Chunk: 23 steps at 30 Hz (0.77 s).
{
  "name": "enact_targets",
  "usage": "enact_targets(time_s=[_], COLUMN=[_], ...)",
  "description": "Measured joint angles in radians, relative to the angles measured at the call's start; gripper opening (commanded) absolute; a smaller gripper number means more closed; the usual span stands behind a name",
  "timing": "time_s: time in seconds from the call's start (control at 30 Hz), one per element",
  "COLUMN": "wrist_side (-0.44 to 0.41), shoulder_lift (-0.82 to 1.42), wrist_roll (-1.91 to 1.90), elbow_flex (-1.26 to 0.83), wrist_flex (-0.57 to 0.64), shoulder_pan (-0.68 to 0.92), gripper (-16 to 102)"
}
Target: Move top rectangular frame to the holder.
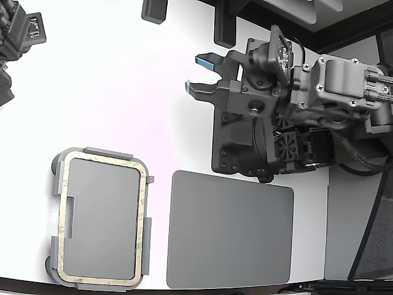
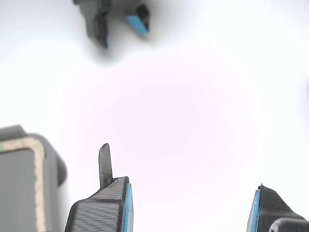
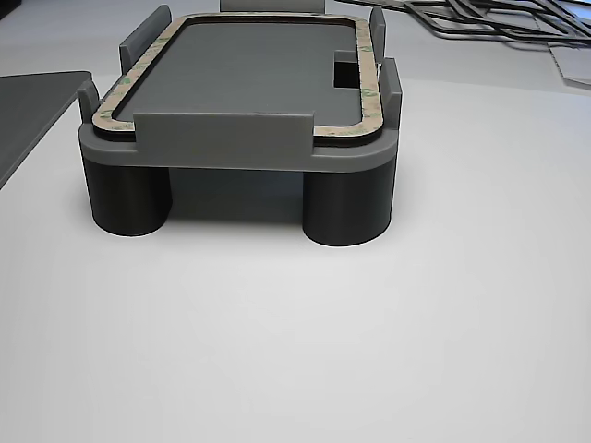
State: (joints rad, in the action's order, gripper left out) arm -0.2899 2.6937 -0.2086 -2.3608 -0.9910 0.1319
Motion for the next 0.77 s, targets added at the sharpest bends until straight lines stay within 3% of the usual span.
enact_targets(time_s=[0.1, 0.27, 0.5, 0.77], wrist_side=[0.002, 0.046, -0.021, -0.015], shoulder_lift=[0.12, 0.235, 0.239, 0.239], wrist_roll=[0.052, 0.066, 0.015, 0.02], elbow_flex=[-0.127, -0.262, -0.299, -0.299], wrist_flex=[0.041, 0.003, 0.003, 0.003], shoulder_pan=[-0.002, -0.002, -0.002, -0.002], gripper=[100, 100, 100, 100])
